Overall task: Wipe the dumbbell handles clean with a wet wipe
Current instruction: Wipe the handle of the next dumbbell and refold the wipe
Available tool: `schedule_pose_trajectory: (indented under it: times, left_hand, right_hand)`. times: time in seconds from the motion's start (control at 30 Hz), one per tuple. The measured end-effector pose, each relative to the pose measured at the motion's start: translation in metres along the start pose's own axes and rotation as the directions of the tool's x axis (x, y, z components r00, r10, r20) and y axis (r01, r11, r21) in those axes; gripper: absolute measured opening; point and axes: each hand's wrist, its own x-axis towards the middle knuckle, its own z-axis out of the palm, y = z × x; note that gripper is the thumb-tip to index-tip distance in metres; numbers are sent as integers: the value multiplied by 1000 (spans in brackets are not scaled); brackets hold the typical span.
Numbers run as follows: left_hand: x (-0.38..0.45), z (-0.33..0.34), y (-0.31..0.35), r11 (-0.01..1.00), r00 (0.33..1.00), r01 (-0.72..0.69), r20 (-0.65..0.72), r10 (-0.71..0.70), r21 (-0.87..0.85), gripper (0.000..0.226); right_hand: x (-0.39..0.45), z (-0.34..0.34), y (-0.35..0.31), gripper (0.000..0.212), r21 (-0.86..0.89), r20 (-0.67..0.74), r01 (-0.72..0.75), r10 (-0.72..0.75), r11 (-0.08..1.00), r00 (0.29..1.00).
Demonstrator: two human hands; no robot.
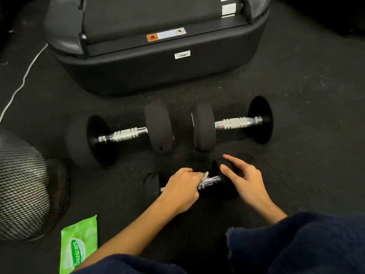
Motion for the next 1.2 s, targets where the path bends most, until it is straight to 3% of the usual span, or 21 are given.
schedule_pose_trajectory:
  times: [0.07, 0.2, 0.3, 0.37, 0.57, 0.7, 1.0, 1.07, 1.2]
  left_hand:
    - [15, -3, 2, 998, 997, 9, 82, -4, -68, 36]
    - [20, 4, 3, 977, 994, -8, 104, 31, -212, 40]
    - [-9, 13, 0, 958, 970, -241, -10, 242, -157, 58]
    - [-24, 18, -10, 943, 946, -325, -13, 324, -70, 67]
    - [-7, 9, 11, 943, 962, -272, 18, 273, 190, 75]
    - [-1, 8, 16, 968, 983, -178, -24, 185, 175, 73]
    - [7, 1, 23, 959, 979, -199, -1, 203, 200, 59]
    - [15, 0, 27, 948, 975, -218, 9, 222, 233, 52]
    - [-2, 10, 28, 900, 973, -219, 13, 231, 377, 61]
  right_hand:
    - [-3, 1, 0, 43, -7, 1, 0, 0, 1000, 1000]
    - [-5, -2, 2, 46, 0, 31, 4, -4, 1000, 1000]
    - [-5, -3, 4, 45, -11, 32, 10, -10, 1000, 999]
    - [-6, -2, 4, 45, -22, 30, 18, -17, 1000, 999]
    - [-2, -1, 0, 45, -49, 26, 23, -22, 999, 999]
    - [-2, -3, -1, 46, -40, 52, 17, -15, 999, 999]
    - [-6, -2, 0, 47, -55, 56, 24, -21, 998, 998]
    - [-6, -2, 1, 47, -50, 60, 23, -20, 999, 998]
    - [-5, -2, 3, 47, -56, 64, 28, -24, 998, 998]
